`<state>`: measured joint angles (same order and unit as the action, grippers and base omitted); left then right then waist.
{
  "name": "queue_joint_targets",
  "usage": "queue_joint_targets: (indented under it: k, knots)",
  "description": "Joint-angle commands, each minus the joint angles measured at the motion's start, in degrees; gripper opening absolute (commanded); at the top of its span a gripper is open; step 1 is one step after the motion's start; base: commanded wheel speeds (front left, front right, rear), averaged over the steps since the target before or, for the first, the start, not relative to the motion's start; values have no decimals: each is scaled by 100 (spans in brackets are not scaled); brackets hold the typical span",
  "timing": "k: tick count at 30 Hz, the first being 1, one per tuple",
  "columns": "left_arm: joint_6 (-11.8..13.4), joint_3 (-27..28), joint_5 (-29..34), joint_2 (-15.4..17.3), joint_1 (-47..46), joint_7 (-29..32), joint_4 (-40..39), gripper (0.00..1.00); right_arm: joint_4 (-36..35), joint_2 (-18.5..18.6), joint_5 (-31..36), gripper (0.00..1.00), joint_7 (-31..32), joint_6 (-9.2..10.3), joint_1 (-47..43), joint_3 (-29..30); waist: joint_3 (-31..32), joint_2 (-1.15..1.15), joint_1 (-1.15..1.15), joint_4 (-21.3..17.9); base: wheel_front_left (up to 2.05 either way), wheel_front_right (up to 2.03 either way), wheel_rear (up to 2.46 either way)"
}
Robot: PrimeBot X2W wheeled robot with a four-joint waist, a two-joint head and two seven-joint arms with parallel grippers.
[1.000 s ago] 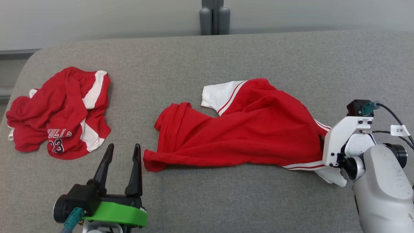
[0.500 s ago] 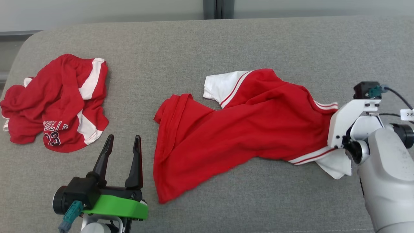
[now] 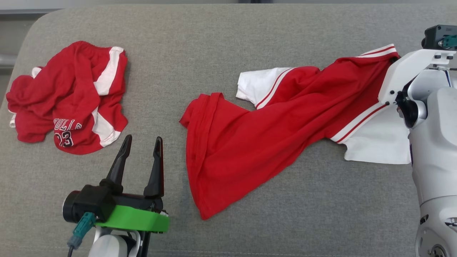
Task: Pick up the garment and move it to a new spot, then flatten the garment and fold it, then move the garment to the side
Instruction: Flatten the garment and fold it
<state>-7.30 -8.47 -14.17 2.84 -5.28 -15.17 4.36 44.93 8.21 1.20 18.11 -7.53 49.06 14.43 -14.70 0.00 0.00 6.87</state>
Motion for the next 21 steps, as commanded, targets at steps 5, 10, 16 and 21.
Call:
queue_joint_targets:
  k: [5, 10, 16, 21]
  knots:
    - [-20, -30, -78, 10, -173, 5, -28, 100, 278, -24, 405, 100, -508, 7, 250, 155, -86, 0, 0, 218, 0, 0, 0]
    - [-19, 29, -87, 10, -14, 4, 60, 100, 295, -6, 505, 100, -1235, 7, -2, -197, 204, 0, 0, 162, 0, 0, 0]
    - [0, 143, -80, 10, 256, 4, 178, 100, -130, -41, 176, 100, -2046, 7, -756, -789, 651, 0, 0, -29, 0, 0, 0]
    - [-2, 171, -40, 10, 482, 5, 291, 100, -893, -62, -114, 100, -2477, 7, -1797, -995, 987, 0, 0, -176, 0, 0, 0]
